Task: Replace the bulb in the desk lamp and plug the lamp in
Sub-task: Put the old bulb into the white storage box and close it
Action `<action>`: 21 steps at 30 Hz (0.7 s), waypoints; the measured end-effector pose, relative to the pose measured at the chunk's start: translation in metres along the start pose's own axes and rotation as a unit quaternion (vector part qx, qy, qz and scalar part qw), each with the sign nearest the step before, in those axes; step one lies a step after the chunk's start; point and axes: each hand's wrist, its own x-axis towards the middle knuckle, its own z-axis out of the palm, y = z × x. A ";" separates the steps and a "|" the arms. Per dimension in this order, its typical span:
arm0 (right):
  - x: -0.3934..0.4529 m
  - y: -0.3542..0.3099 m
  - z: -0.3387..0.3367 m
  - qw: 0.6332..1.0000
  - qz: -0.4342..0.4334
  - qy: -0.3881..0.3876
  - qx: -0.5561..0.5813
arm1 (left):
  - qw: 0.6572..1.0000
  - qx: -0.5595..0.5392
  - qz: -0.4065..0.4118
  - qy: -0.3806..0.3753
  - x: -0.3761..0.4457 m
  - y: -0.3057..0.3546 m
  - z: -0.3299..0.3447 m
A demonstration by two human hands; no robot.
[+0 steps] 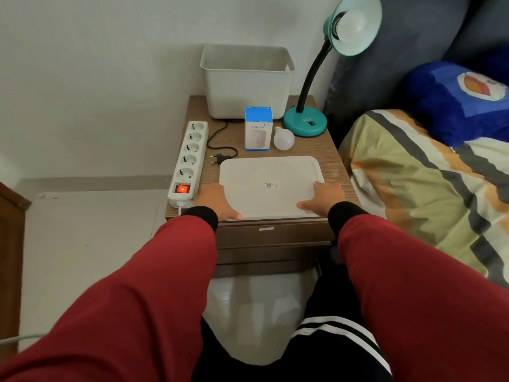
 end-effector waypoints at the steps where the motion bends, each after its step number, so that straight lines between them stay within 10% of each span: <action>1: -0.001 -0.001 -0.001 1.000 -0.006 -0.003 -0.012 | 1.000 0.006 0.001 -0.001 0.000 0.001 0.000; 21: -0.024 -0.034 -0.101 0.999 -0.038 -0.005 0.031 | 0.995 0.088 0.020 -0.031 0.002 0.031 -0.075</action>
